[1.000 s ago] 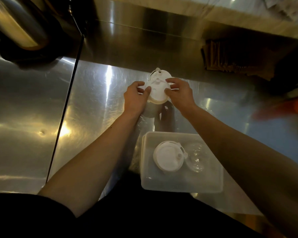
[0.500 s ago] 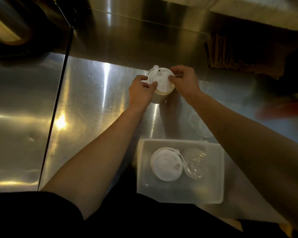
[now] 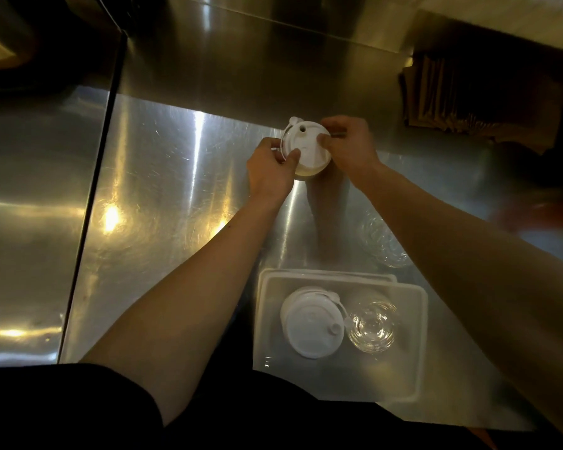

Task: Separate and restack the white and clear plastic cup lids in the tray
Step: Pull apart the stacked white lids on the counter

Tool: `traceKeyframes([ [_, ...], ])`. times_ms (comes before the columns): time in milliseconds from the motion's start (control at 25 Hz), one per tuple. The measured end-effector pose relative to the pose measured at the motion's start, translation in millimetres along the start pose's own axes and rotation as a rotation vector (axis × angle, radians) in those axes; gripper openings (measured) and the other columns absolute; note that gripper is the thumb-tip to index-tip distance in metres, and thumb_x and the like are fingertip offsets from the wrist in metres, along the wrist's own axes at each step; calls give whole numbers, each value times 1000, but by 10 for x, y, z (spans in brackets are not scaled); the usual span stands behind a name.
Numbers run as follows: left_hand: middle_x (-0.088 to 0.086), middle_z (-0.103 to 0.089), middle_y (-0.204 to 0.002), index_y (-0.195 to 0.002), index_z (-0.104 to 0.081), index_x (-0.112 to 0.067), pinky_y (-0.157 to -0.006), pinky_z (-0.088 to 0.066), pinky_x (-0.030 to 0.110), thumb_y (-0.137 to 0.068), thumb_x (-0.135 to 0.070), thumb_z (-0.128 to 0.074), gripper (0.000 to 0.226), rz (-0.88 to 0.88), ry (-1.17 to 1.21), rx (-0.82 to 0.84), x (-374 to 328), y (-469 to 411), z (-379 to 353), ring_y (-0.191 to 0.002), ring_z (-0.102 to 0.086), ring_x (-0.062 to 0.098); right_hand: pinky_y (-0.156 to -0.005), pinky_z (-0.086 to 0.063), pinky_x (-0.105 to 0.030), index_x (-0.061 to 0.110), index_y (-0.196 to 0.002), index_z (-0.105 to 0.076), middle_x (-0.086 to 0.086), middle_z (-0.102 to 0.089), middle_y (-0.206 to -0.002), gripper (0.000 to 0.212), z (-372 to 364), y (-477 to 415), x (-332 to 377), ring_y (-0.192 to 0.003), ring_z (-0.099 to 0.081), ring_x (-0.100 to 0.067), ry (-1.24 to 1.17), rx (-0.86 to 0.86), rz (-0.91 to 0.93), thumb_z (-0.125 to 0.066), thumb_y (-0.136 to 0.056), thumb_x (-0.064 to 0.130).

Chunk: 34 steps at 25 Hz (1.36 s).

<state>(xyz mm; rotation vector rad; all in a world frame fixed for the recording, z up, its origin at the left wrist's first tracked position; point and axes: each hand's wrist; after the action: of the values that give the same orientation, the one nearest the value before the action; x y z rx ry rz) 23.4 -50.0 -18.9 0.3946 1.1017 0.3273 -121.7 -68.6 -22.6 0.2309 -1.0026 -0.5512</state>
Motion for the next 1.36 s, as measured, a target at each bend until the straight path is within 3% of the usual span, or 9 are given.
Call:
traceKeyframes([
  [360,8,-64,-120,-120,-54,-10,-80,-48,20,-86,-26,-69,40,-10,29,-22,6,-16,-24,-105,-63,19,-99,-54,-40,11,-122,-64,-8,-68,-123,33,-9,-10,2,-114,-63,-22,45,31,25,-65,-90,15],
  [640,-4,-57,-99,-118,-59,-8,-74,-41,13,-88,-28,-67,37,-60,-1,-29,39,-7,-24,-91,-55,9,-97,-55,-40,11,-120,-64,-8,-68,-120,31,-9,11,-13,-111,-64,-22,77,17,33,-65,-90,15],
  [800,-4,-55,-98,-116,-60,-8,-66,-37,6,-89,-29,-65,34,-50,-3,-47,67,-22,-31,-91,-55,9,-96,-55,-38,10,-119,-64,-9,-69,-118,30,-7,29,-25,-109,-65,-22,85,-1,18,-66,-89,15],
  [1120,-5,-57,-91,-110,-62,-9,-80,-54,24,-91,-25,-63,25,-6,40,-82,58,-40,-23,-86,-58,11,-93,-55,-33,11,-118,-60,-7,-67,-119,35,-21,53,-17,-108,-64,-20,100,11,0,-71,-86,20],
  [1360,-5,-56,-92,-110,-62,-9,-83,-56,27,-90,-26,-63,26,-15,41,-102,56,-30,-14,-88,-58,10,-86,-50,-24,10,-118,-60,-7,-66,-119,31,-15,97,3,-107,-62,-18,162,0,24,-68,-88,18],
])
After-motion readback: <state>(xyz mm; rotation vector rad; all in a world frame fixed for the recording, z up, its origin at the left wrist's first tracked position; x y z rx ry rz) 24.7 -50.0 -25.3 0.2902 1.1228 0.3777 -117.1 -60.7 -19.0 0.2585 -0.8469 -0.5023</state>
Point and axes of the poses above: each hand's wrist, its own y-axis away from the middle knuckle, its own z-axis out of the back of the hand, x = y × z
